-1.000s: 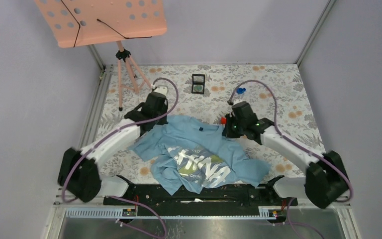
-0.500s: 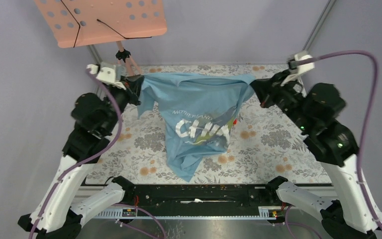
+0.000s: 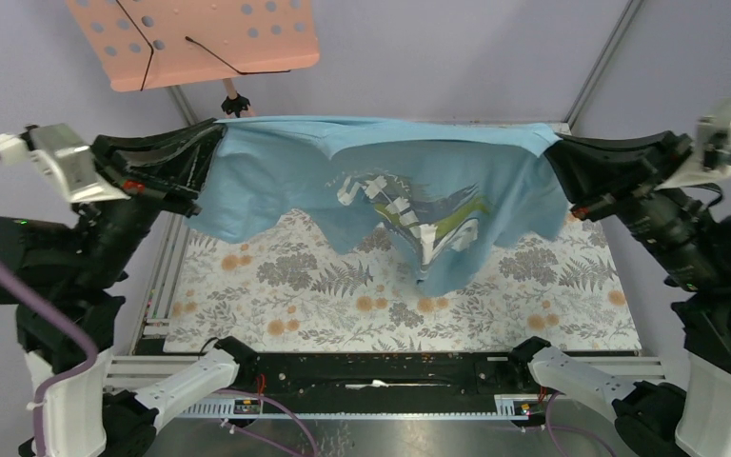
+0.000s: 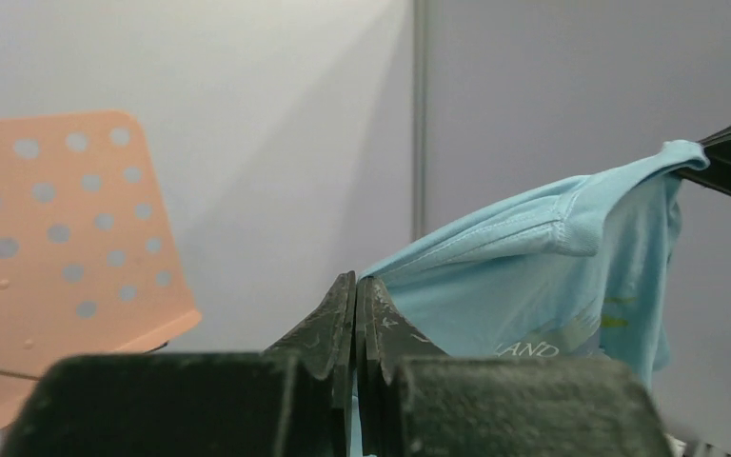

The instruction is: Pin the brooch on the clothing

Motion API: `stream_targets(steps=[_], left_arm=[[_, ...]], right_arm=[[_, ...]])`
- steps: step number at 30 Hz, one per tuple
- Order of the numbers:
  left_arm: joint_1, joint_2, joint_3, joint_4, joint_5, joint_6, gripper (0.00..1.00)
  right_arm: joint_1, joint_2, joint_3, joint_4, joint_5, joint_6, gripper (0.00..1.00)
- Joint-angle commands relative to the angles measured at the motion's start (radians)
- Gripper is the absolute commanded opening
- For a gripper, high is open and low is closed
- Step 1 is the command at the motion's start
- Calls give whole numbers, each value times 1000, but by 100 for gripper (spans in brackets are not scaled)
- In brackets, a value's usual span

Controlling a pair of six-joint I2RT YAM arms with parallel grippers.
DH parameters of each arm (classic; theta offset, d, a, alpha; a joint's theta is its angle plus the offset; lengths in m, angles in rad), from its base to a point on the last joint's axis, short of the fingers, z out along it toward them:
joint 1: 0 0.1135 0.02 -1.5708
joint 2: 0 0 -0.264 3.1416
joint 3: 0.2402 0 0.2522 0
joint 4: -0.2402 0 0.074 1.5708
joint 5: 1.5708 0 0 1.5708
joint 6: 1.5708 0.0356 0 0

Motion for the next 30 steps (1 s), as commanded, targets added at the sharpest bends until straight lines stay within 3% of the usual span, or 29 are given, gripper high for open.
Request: stream_targets(steps=[1, 6, 10, 16, 19, 23, 28, 29, 30], left_arm=[[9, 12, 126, -40, 28, -39, 0], [9, 4, 185, -87, 50, -107, 0], [9, 10, 187, -99, 48, -177, 0], [9, 63, -62, -30, -65, -210, 0], [16, 130, -271, 9, -281, -187, 0], [73, 274, -445, 85, -374, -185, 0], [106, 507, -494, 160, -453, -198, 0], [107, 550, -489, 167, -482, -199, 3], [107, 596, -474, 167, -496, -198, 11]], right_arm=[[-6, -12, 132, -18, 1, -13, 0], [-6, 7, 243, -95, -23, -8, 0], [-5, -11, 202, -80, 26, -15, 0], [-6, -14, -103, 18, 262, -85, 0], [-6, 8, -339, 165, 470, -137, 0], [-21, 145, -544, 314, 598, -176, 0], [-79, 400, -594, 457, 593, -145, 0], [-85, 459, -574, 460, 585, -141, 2], [-89, 512, -548, 452, 581, -141, 15]])
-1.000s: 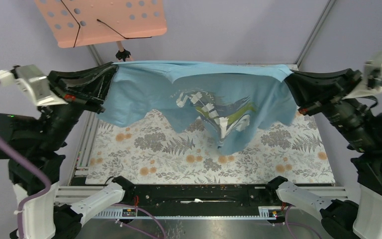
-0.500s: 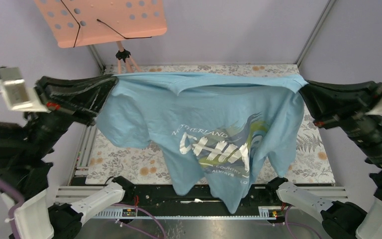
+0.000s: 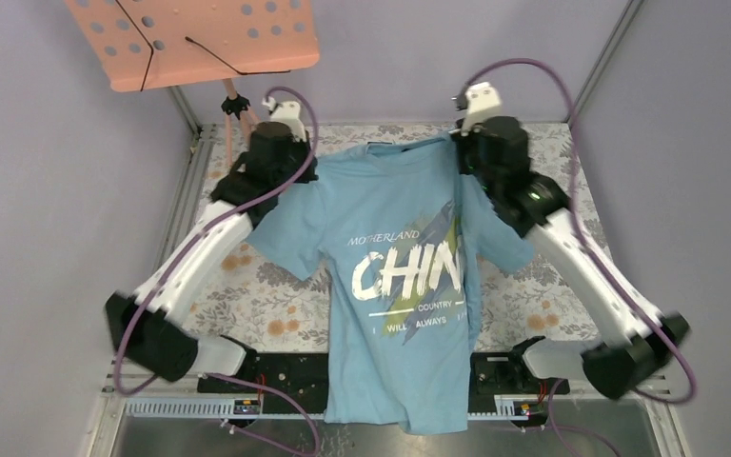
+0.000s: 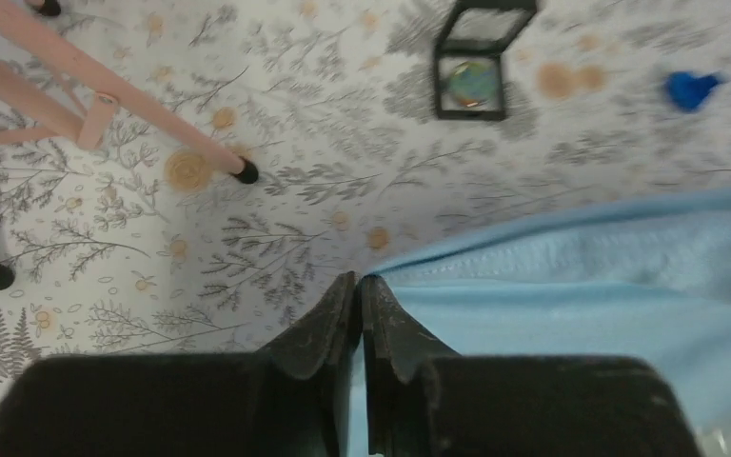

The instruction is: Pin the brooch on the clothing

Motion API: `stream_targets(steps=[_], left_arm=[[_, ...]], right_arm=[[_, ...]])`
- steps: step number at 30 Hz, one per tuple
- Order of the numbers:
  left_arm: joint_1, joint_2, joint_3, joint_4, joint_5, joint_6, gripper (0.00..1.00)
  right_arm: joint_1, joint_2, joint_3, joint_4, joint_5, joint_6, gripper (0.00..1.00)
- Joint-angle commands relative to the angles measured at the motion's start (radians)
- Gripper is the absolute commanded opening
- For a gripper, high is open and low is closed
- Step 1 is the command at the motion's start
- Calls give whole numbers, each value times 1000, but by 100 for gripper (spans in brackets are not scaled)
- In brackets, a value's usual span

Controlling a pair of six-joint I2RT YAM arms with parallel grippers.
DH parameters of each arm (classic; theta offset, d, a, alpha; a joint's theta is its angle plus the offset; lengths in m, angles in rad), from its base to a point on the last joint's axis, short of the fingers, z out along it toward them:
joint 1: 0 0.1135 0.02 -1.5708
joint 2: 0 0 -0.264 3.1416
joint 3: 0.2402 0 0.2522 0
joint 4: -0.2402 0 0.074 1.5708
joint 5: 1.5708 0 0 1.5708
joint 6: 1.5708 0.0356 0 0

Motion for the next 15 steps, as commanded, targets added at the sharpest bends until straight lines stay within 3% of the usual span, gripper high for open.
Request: stream_targets(steps=[1, 3, 5, 8, 10, 15], left_arm=[[8, 98, 50, 117, -155, 2, 22], [8, 146, 69, 106, -132, 6, 46], [7, 147, 54, 111, -99, -3, 65], [4, 74, -46, 159, -42, -32, 77], [4, 19, -112, 174, 4, -61, 82], [1, -136, -371, 244, 130, -214, 84]], right_arm=[[-33, 160, 88, 136, 70, -4, 33], [-32, 241, 152, 67, 56, 8, 64], [-32, 271, 180, 2, 49, 39, 78], [-32, 226, 123, -75, 11, 105, 93], [-32, 169, 68, -140, -41, 167, 99], [-32, -48, -192, -206, -192, 330, 99]])
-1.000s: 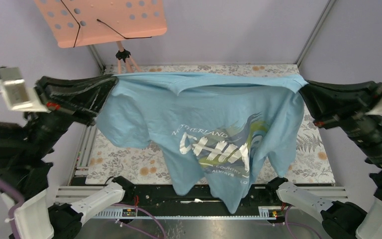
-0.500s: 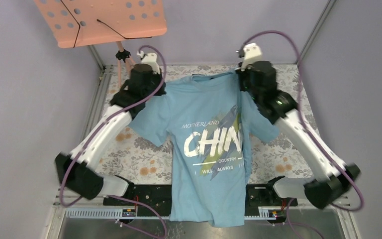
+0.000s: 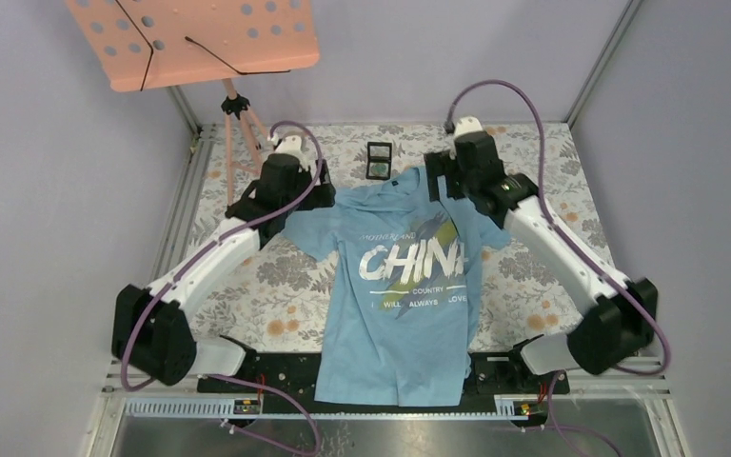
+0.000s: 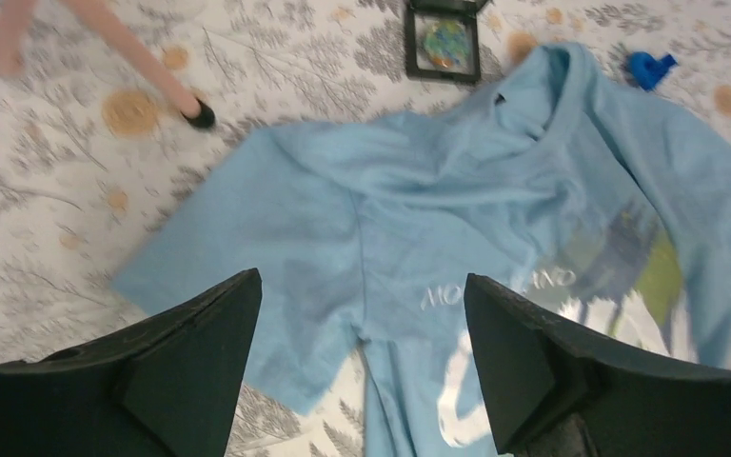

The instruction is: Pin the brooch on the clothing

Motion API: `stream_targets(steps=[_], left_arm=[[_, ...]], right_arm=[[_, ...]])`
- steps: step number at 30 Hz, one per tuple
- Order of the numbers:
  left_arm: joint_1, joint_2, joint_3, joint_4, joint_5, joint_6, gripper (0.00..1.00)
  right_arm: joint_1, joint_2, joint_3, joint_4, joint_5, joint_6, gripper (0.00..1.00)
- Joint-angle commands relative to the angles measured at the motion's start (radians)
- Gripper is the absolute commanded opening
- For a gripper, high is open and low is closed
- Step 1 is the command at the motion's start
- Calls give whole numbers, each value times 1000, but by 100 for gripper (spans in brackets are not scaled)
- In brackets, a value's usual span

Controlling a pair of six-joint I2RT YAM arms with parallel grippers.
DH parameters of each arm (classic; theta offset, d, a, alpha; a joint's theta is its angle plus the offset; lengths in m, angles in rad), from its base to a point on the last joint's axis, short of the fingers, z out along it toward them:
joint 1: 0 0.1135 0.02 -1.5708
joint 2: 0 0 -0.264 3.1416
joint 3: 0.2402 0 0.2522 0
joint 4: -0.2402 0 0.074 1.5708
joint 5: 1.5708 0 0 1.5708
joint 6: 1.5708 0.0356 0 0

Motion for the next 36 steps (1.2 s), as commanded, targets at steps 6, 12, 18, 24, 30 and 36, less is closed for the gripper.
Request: stream_targets(steps=[6, 12, 18, 24, 30, 36], left_arm=[[-19, -264, -483, 218, 216, -302, 84], [-130, -328, -593, 236, 163, -345, 69], [-205, -228, -591, 237, 118, -337, 48], [-242, -164, -584, 262, 125, -347, 37], [-274, -118, -587, 294, 89, -371, 33], [-291, -92, -600, 337, 76, -389, 30]], right_arm=[[6, -384, -471, -66, -356, 345, 100], [41, -526, -661, -27, -393, 456, 96], [50, -573, -697, 2, -387, 496, 94], [51, -592, -693, -12, -369, 495, 93], [53, -592, -709, 2, -375, 506, 93], [53, -588, -716, 8, -378, 506, 93]])
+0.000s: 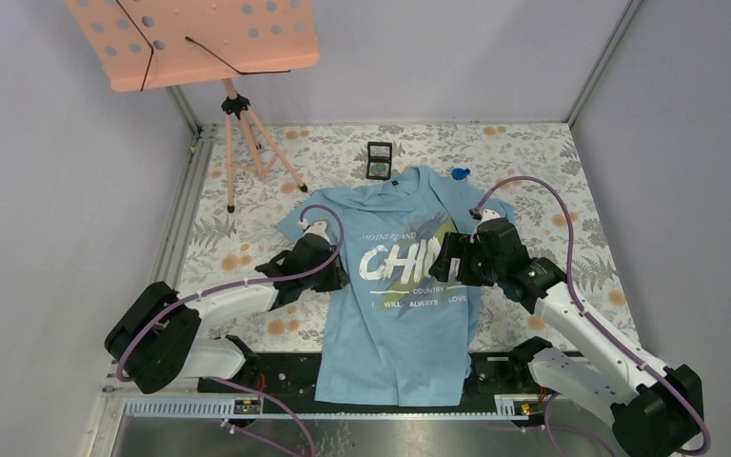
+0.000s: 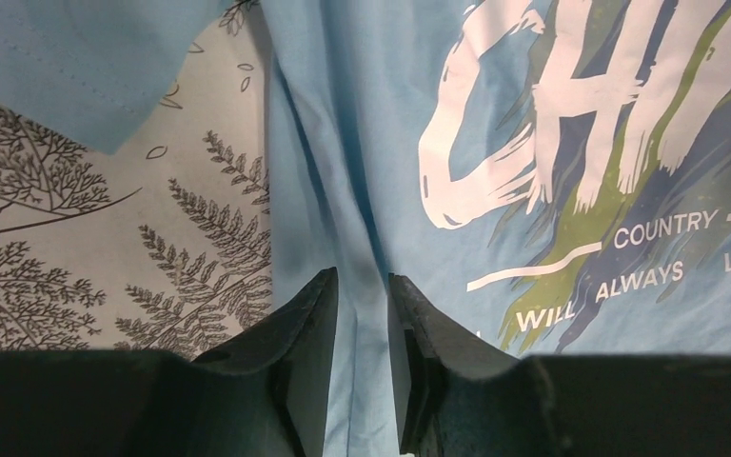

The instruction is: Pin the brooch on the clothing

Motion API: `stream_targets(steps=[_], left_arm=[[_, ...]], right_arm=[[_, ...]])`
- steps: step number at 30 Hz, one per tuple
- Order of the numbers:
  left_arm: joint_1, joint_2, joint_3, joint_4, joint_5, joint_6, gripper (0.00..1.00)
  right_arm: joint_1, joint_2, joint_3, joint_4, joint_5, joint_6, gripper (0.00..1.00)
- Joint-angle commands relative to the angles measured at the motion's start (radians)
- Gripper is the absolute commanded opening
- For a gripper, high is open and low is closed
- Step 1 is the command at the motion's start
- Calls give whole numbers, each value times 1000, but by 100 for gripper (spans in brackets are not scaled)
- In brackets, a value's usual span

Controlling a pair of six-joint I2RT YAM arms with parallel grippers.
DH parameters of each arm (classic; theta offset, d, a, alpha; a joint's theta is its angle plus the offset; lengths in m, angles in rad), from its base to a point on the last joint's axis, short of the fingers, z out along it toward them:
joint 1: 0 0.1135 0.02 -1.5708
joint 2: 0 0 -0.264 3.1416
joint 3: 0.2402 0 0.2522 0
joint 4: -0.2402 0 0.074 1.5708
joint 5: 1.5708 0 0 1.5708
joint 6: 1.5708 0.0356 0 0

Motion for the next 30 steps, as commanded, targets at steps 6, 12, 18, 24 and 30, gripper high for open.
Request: stream_targets(steps=[6, 12, 18, 24, 30], left_arm=[[-20, 47, 8, 91, -40, -17, 24], [-30, 46, 5, 77, -65, -19, 20], [-30, 39, -8, 87, -66, -17, 14], [-30, -18, -16, 32, -124, 3, 0], [16, -253, -27, -153, -189, 35, 0]], right_arm=[[10, -3, -6, 33, -8, 8, 93], [11, 0, -14, 36, -10, 9, 93], [11, 4, -15, 38, -11, 10, 93], [11, -12, -6, 15, 1, 3, 93], [11, -24, 7, -62, 121, -6, 94]])
